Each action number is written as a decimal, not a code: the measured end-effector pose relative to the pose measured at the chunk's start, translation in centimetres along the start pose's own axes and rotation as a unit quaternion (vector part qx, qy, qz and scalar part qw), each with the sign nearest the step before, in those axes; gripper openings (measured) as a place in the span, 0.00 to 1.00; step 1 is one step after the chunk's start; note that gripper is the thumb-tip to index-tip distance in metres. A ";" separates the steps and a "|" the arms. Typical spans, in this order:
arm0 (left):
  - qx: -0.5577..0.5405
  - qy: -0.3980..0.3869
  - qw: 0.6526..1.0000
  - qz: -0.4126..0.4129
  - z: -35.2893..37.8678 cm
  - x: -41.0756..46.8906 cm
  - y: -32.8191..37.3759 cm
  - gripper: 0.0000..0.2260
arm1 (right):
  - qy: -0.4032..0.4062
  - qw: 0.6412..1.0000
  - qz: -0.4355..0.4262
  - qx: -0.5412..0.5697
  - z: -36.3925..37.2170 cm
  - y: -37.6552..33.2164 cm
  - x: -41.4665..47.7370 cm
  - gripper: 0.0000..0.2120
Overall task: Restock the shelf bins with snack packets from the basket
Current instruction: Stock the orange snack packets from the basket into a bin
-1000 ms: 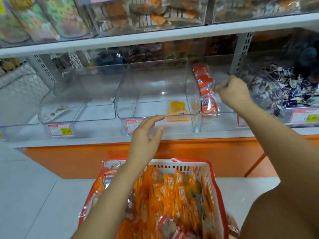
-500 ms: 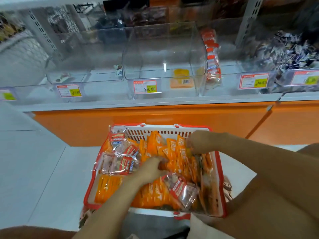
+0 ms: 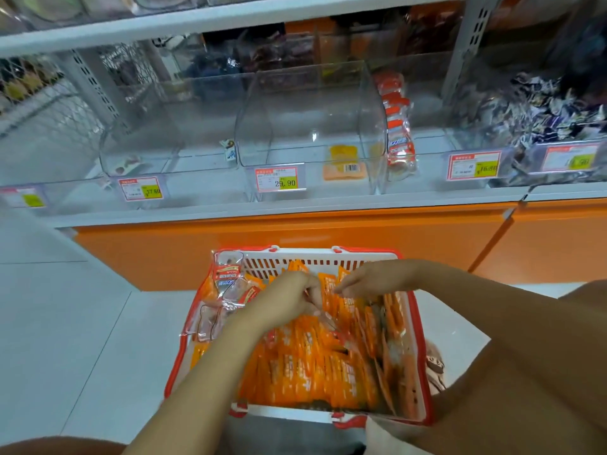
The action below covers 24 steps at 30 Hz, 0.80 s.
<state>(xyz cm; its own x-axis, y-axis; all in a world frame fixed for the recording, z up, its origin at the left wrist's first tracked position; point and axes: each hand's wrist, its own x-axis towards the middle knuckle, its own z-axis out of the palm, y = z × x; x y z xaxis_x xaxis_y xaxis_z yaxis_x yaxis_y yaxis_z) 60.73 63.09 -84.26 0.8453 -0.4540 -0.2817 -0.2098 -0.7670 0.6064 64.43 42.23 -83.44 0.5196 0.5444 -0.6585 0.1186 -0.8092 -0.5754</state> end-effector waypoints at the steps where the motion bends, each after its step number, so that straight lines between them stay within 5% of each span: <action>1: -0.010 0.020 1.000 0.016 -1.3 0.0 0.9 0.04 | -0.029 0.998 -0.016 0.057 -0.5 -0.3 -0.3 0.22; 5: -0.052 0.073 0.992 0.092 -5.1 -0.8 4.0 0.11 | -0.067 0.980 -0.099 0.158 -3.6 -0.4 -1.0 0.30; 11: -0.155 0.161 0.959 0.173 -9.7 0.8 9.5 0.12 | -0.023 0.963 -0.211 0.167 -9.5 -1.2 -4.8 0.13; 14: -0.169 0.245 0.934 0.196 -11.5 3.3 11.6 0.11 | 0.124 0.949 -0.212 0.200 -13.1 -0.1 -7.8 0.18; 16: -0.165 0.277 0.927 0.190 -12.5 5.4 12.2 0.12 | 0.219 0.925 -0.210 0.229 -15.0 0.6 -10.0 0.07; 21: -0.038 0.246 0.965 0.079 -11.6 11.1 11.0 0.14 | 0.511 0.769 -0.208 0.324 -18.5 2.7 -12.1 0.02; 24: 0.011 0.197 0.979 0.051 -10.1 12.9 10.3 0.11 | 0.597 0.727 -0.146 0.306 -19.7 4.4 -10.7 0.04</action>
<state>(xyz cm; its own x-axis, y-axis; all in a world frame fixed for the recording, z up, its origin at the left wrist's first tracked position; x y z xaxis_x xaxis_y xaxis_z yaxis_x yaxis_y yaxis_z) 74.45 53.94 -74.13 0.9424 -0.3218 0.0919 -0.3105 -0.7385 0.5985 76.04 28.49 -69.35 0.9551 -0.2037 0.2152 0.1623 -0.2483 -0.9550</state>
